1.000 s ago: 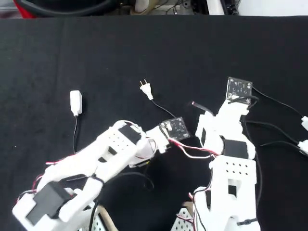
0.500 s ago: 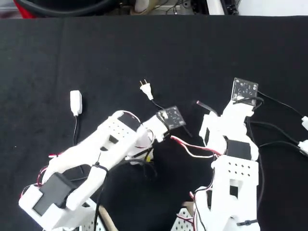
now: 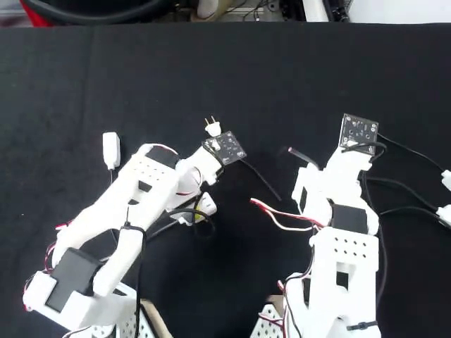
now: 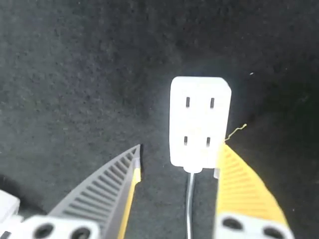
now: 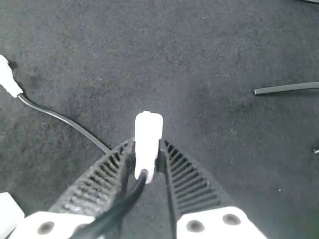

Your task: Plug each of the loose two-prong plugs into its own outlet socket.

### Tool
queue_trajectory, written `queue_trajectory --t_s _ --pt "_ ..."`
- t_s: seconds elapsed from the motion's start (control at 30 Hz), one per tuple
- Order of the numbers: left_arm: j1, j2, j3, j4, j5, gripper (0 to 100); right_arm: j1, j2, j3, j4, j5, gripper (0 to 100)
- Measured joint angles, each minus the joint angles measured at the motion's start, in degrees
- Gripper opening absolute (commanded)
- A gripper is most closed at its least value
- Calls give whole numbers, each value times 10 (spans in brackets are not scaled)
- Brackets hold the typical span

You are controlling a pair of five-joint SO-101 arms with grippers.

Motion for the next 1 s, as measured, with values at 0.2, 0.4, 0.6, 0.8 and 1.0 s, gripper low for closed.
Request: queue_trajectory --t_s 0.2,0.4,0.6,0.8,1.0 --pt "-6 -57 2 51 13 238 -37 0 0 13 0 11" --pt "-60 -276 110 71 76 238 -142 0 -25 81 39 11" --pt "-240 -570 287 76 107 238 -295 0 -57 154 71 11" --pt "-382 -833 472 77 111 238 -423 6 -69 154 69 11" --pt "-460 -947 579 95 46 238 -453 123 -110 128 69 11"
